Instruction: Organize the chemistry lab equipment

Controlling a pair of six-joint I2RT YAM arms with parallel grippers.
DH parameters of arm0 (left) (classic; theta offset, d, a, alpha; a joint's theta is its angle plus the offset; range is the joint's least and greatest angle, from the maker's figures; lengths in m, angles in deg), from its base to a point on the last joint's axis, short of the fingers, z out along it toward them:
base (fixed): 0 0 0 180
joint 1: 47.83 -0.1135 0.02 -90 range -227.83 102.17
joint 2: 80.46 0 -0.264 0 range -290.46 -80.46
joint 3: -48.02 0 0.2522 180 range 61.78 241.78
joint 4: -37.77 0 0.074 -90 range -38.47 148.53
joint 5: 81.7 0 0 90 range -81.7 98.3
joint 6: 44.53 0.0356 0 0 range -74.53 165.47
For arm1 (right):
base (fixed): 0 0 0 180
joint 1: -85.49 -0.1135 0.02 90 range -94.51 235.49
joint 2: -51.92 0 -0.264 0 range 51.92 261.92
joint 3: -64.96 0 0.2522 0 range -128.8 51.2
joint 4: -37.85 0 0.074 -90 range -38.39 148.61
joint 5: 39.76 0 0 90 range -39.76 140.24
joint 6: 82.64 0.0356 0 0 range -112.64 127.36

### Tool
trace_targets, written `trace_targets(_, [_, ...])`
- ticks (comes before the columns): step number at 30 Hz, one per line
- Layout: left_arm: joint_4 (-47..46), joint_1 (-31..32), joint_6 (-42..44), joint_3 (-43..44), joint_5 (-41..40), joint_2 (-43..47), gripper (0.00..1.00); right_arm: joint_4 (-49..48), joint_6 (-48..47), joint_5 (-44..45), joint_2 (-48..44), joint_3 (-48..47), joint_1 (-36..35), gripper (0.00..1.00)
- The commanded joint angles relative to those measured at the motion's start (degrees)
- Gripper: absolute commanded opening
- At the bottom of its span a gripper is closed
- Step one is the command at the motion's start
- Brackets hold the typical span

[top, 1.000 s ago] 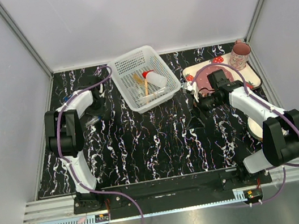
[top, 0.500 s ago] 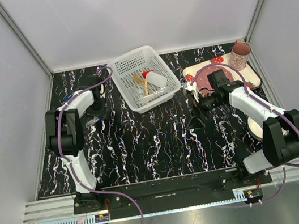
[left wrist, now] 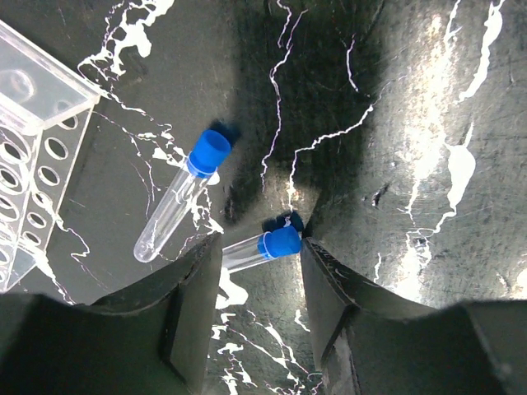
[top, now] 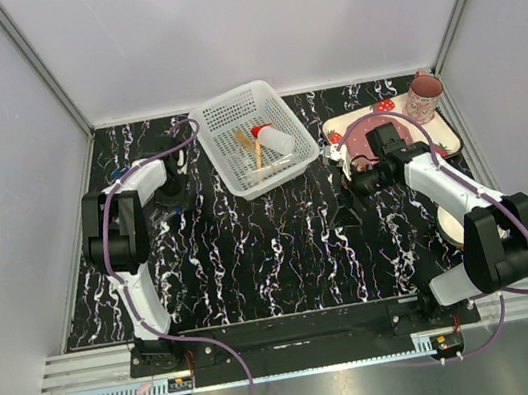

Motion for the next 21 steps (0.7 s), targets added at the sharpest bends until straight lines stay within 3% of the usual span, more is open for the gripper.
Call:
trace_targets(1, [0.31, -0.41, -0.87, 0.15, 2.30, -0.35, 0.48, 0.06, -1.10, 0.48, -0.48, -2.20, 0.06, 1.00])
trace_targets(21, [3.21, -0.32, -5.62, -3.10, 5.82, 2.37, 0.42, 0.24, -1.10, 0.48, -0.56, -2.37, 0.05, 1.00])
